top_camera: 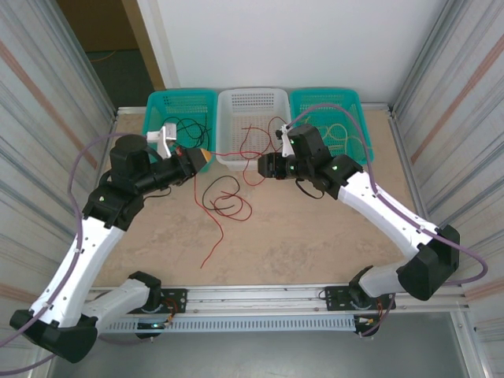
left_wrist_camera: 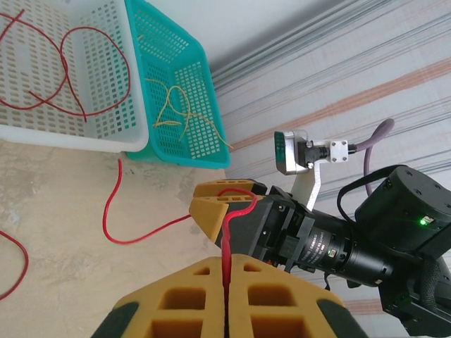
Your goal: Untangle the cables
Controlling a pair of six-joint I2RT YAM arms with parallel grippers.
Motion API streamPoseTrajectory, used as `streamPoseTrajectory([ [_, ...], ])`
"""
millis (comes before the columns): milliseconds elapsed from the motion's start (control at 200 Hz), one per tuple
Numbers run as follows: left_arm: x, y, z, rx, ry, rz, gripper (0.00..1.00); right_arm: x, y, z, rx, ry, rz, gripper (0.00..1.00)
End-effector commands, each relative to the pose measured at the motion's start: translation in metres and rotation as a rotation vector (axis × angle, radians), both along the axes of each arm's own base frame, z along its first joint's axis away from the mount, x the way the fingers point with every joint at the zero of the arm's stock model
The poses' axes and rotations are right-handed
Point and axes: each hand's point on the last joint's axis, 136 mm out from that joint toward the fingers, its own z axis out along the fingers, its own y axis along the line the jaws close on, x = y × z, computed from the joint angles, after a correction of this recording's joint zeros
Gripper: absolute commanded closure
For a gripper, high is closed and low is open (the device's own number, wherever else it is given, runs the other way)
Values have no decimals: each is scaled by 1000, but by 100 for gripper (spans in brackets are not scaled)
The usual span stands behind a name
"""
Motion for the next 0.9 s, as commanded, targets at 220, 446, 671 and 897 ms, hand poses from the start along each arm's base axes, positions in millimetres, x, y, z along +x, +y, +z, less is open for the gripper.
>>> streamPoseTrajectory([
  [220, 2, -7, -10, -63, 39, -66, 100, 11, -3, 23, 54, -42, -2, 86],
  [446, -8, -7, -45, 81, 77, -138, 73, 20, -26, 45, 69, -68, -58, 100],
  [671, -14, -19, -59, 13, 46, -197, 58, 14, -31, 67, 95, -96, -62, 100],
  [897, -14, -42, -63, 73, 11, -263, 71, 11, -32, 72, 104, -94, -62, 100],
])
